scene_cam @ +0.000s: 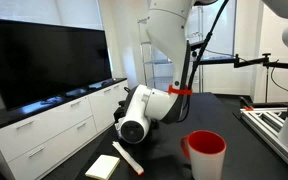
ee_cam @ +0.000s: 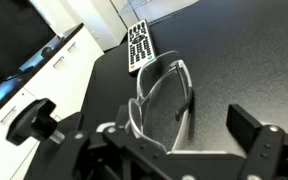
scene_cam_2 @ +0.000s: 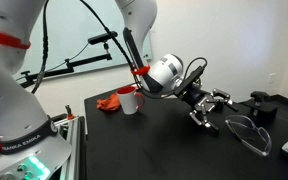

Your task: Put the orange block on the blue block

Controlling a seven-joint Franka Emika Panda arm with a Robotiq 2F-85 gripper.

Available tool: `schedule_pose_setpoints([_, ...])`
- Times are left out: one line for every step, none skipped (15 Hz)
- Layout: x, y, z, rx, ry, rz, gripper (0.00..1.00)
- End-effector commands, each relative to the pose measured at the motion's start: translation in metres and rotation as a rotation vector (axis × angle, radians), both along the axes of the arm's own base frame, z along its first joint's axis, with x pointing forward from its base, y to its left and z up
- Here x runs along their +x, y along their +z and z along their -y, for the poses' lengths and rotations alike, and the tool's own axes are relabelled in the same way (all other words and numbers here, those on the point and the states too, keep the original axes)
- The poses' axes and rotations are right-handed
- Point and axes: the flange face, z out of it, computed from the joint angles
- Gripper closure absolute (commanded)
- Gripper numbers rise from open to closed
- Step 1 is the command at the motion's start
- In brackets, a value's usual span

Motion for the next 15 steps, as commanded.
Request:
schedule_pose_setpoints([0.0, 0.0, 0.0, 0.0, 0.0, 0.0, 0.0])
schedule_pose_setpoints([0.0, 0.0, 0.0, 0.0, 0.0, 0.0, 0.0])
schedule_pose_setpoints([0.0, 0.0, 0.0, 0.0, 0.0, 0.0, 0.0])
schedule_pose_setpoints([0.0, 0.0, 0.0, 0.0, 0.0, 0.0, 0.0])
schedule_pose_setpoints([0.0, 0.0, 0.0, 0.0, 0.0, 0.0, 0.0])
schedule_pose_setpoints([0.0, 0.0, 0.0, 0.0, 0.0, 0.0, 0.0])
schedule_pose_setpoints([0.0, 0.0, 0.0, 0.0, 0.0, 0.0, 0.0])
schedule_pose_setpoints([0.0, 0.0, 0.0, 0.0, 0.0, 0.0, 0.0])
schedule_pose_setpoints([0.0, 0.0, 0.0, 0.0, 0.0, 0.0, 0.0])
schedule_pose_setpoints([0.0, 0.003, 0.001, 0.004, -0.003, 0.002, 0.0])
schedule_pose_setpoints([0.0, 0.006, 0.002, 0.007, -0.008, 0.004, 0.0])
schedule_pose_setpoints([-0.001, 0.01, 0.004, 0.009, -0.008, 0.015, 0.0])
schedule_pose_setpoints([-0.001, 0.015, 0.006, 0.011, -0.015, 0.024, 0.0])
schedule_pose_setpoints([-0.001, 0.018, 0.009, 0.02, -0.018, 0.027, 0.0])
schedule_pose_setpoints([0.0, 0.02, 0.012, 0.024, -0.033, 0.034, 0.0])
